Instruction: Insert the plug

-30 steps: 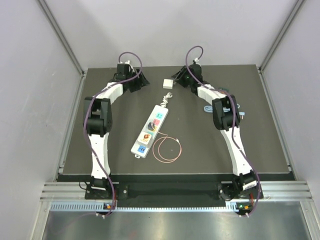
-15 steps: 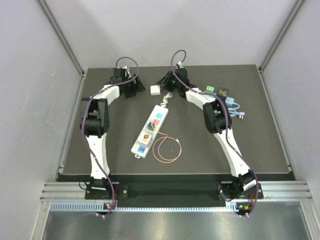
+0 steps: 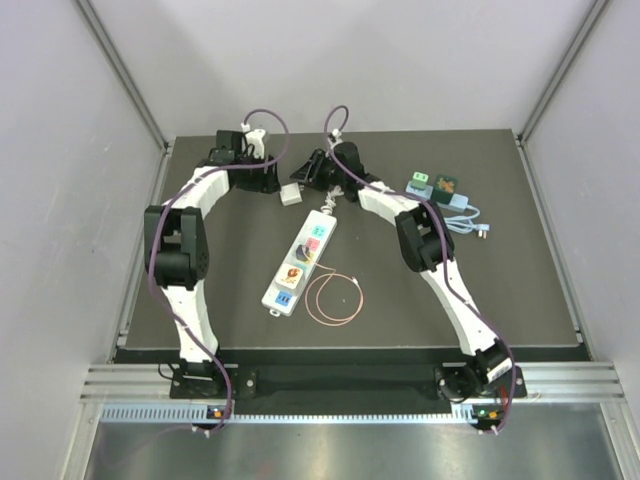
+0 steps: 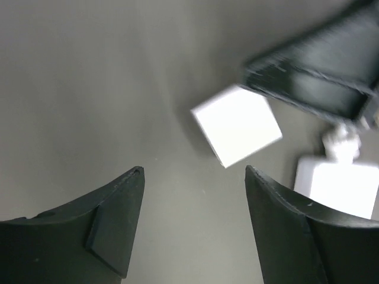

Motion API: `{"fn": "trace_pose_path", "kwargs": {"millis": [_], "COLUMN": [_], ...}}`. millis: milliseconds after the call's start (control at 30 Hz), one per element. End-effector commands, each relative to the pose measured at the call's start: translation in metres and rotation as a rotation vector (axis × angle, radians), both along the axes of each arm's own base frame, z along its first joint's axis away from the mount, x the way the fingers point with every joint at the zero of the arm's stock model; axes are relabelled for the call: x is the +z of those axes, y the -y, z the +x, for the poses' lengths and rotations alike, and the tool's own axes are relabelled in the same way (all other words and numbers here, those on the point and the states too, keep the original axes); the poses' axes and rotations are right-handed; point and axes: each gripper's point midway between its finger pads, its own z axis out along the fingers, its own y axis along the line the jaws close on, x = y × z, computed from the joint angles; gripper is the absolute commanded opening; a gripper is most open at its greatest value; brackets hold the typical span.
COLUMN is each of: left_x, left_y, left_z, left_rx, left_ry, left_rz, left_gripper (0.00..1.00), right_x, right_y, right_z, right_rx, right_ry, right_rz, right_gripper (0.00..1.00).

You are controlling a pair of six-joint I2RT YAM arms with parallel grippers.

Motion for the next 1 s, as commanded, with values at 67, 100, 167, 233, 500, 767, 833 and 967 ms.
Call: {"fn": "trace_pose_path", "kwargs": {"millis": [67, 100, 167, 233, 500, 767, 833, 967], "left_x": [0.029, 0.026, 0.018, 0.013, -0.005, -0.029, -0.04, -0.056], "left_y": [0.03, 0.033, 0.031, 0.03, 0.041, 0.049, 0.053, 0.057], "left_z": [-0.021, -0.024, -0.021, -0.017, 0.002, 0.014, 0.014, 0.012], "left_rx": [-0.516, -0.565, -0.627, -0.641, -0.812, -0.939, -0.951, -0.969], "left_ry": [0.227, 0.236, 0.244, 0.24, 0.298, 0.276, 0.258, 0.228], "left_rz": [0.074, 0.075, 0.14, 0.16, 0.287, 0.33, 0.335, 0.338], "left_gripper": [0.72, 0.73, 0.74, 0.75, 0.83, 0.85, 0.85, 0.83], "right_x": [0.064, 0.069, 0.073, 0.088, 0.154, 0.224, 0.221, 0.238], "right_y": [0.024, 0.032, 0.055, 0.07, 0.132, 0.18, 0.191, 0.207], "right_z": [0.02, 0.024, 0.034, 0.037, 0.026, -0.003, -0.01, -0.022], "right_rx": [-0.001, -0.014, -0.047, -0.054, -0.116, -0.179, -0.198, -0.225], "right_ry": [0.146, 0.157, 0.158, 0.179, 0.337, 0.441, 0.435, 0.456], "right_rz": [0.072, 0.074, 0.07, 0.077, 0.016, 0.057, 0.064, 0.073], "right_gripper": [0.5, 0.53, 0.61, 0.62, 0.68, 0.73, 0.73, 0.73]}}
